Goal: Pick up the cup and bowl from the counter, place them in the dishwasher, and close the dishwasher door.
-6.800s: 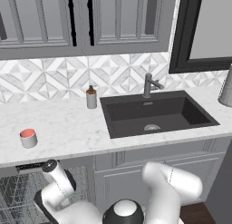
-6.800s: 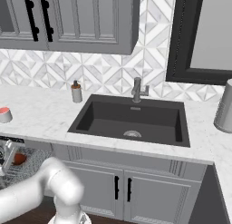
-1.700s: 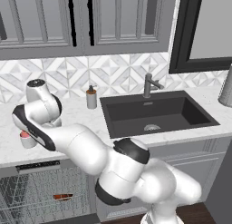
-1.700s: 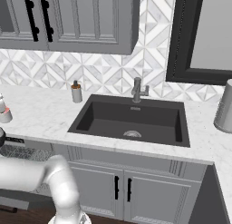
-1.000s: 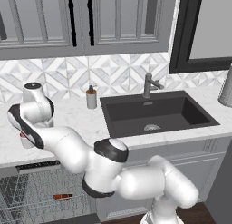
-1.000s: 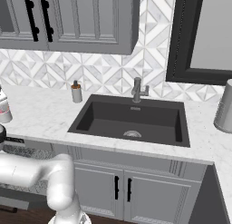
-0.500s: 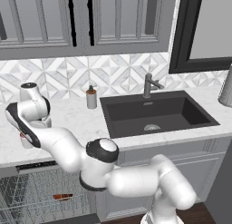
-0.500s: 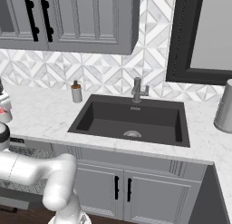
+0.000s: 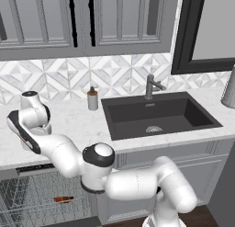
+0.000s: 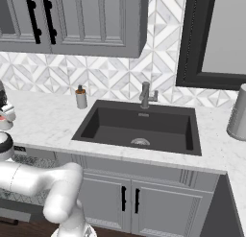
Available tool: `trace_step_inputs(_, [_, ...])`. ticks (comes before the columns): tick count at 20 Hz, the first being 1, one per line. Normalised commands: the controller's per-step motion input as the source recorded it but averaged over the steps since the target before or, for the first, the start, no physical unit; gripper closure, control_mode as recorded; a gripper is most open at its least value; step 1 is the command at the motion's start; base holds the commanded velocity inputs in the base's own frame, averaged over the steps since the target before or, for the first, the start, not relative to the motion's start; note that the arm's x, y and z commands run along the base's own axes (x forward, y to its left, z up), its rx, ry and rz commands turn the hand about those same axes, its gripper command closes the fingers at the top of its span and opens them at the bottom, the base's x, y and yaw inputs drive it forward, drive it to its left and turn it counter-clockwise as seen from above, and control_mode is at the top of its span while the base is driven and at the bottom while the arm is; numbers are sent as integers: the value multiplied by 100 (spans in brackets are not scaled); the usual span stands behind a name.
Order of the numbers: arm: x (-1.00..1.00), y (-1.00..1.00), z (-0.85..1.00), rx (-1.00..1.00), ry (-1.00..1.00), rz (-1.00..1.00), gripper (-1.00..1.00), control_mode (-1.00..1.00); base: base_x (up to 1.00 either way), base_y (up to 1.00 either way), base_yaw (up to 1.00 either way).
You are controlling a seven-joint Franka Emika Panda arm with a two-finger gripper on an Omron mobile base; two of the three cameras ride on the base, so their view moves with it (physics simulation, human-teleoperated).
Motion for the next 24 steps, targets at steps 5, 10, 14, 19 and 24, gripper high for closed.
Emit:
trace_step_inputs(5, [17,24,-10,0,-2,0,-100,-100,0,0,0])
trace_step_inputs(10, [2,-2,-28,0,0,2,-100,-100,0,0,0])
trace_step_inputs(14, [-3,-5,-48,0,1,3,100,-100,0,0,0])
trace_step_inputs(19, [-5,-8,-31,1,0,3,100,-100,0,0,0])
trace_step_inputs(24, [-52,-67,-13,9,0,-3,100,-100,0,0,0])
